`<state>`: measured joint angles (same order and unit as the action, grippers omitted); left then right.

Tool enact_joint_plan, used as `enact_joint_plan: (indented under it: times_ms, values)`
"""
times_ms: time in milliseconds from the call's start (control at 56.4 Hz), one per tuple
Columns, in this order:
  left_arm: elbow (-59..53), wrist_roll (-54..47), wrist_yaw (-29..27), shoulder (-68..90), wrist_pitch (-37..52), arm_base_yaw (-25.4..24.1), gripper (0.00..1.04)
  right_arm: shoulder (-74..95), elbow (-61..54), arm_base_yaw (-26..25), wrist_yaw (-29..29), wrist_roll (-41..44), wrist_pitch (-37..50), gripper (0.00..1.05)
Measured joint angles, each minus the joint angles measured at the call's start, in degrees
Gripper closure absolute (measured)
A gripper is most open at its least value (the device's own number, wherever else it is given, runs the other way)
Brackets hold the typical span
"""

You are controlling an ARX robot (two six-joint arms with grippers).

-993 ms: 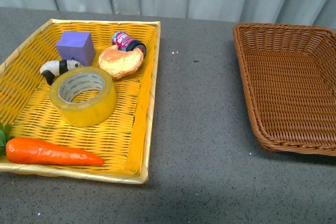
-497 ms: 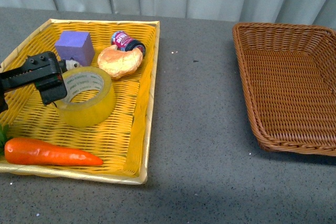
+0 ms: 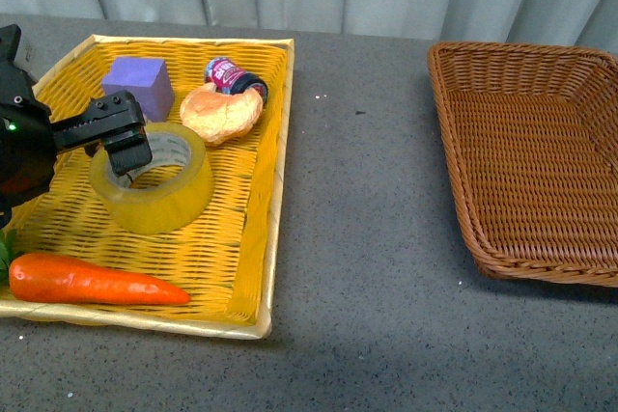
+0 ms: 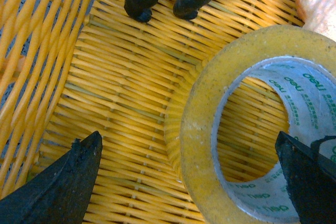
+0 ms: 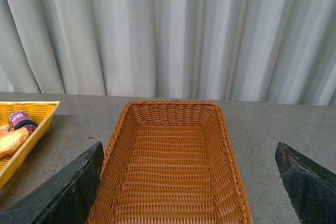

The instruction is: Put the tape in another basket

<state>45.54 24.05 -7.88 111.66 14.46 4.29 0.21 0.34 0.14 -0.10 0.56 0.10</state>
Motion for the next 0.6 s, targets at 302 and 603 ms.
enact_joint_plan:
  times_ms: [302,603]
  values:
    - [2.4,-0.7,-1.0,2.3,-1.7,-0.2,0.36,0.0,0.0,0.0,0.0,0.0,0.0,0.09]
    - [3.7,-1.3,0.0,2.4,-2.7,0.2,0.82,0.0,0.0,0.0,0.0,0.0,0.0,0.09]
